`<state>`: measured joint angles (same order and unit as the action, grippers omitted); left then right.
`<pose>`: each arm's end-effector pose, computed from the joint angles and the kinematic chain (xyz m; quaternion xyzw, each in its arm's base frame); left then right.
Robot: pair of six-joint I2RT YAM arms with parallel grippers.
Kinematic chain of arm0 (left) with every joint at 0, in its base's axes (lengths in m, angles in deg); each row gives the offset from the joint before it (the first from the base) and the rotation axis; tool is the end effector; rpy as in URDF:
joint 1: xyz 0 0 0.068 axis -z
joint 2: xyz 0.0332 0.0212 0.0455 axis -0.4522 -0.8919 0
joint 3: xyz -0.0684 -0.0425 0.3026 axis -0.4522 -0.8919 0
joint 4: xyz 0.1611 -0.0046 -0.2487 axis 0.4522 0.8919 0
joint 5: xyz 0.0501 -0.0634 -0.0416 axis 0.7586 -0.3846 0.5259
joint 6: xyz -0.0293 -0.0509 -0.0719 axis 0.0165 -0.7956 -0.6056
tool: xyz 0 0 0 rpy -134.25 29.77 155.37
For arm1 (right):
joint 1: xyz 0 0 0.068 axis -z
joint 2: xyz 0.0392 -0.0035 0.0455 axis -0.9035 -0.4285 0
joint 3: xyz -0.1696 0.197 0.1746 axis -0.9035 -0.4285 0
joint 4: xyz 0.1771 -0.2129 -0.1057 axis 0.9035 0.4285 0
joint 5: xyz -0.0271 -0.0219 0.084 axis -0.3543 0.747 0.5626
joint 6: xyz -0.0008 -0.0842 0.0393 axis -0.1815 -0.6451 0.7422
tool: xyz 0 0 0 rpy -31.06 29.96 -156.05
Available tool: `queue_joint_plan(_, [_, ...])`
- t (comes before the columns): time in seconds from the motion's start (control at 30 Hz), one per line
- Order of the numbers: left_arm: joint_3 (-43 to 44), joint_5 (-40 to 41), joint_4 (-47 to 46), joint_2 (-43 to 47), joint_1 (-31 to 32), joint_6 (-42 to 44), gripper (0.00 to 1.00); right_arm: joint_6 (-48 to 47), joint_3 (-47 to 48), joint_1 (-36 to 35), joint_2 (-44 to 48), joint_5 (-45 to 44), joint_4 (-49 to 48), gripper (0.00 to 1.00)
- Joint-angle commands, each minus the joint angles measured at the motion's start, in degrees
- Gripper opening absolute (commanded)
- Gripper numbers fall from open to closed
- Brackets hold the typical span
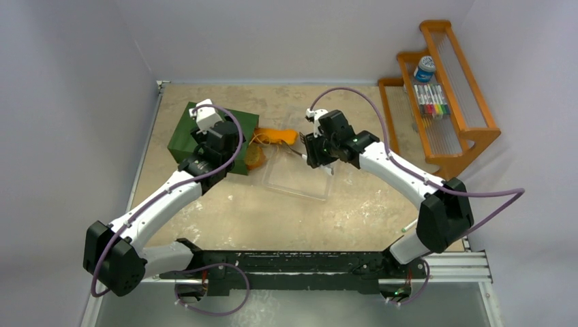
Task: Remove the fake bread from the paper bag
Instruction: Take out the fake bread from the paper bag.
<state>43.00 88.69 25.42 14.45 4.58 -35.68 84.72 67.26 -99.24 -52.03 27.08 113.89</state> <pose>0.2967 -0.1135 0.3260 -0.2457 0.7736 -0.0192 0.5838 0.3329 0.2315 0.2797 -0.1988 0.8949 0.1586 0.3668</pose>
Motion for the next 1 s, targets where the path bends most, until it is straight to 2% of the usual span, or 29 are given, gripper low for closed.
queue_joint_plan(0.0, [1.1,0.1,-1.7,-0.3,-0.5,0.3,0.69,-1.4,4.8,-0.4,-0.9,-1.6,-1.7,0.53])
queue_joint_plan(0.4, [0.7,-0.3,-1.8,-2.0,-0.7,1.4,0.7,-2.5,7.2,-0.3,-5.1,-0.9,-3.1,0.55])
queue_joint_plan(0.8, [-0.4,-1.1,-2.3,-1.8,-1.1,1.6,0.7,-3.9,8.9,-0.4,-5.6,-2.1,-4.4,0.53])
queue_joint_plan(0.97, [-0.8,-1.4,-2.4,-1.7,-1.2,1.5,0.69,-4.3,10.0,-0.5,-6.6,-0.9,-3.3,0.27])
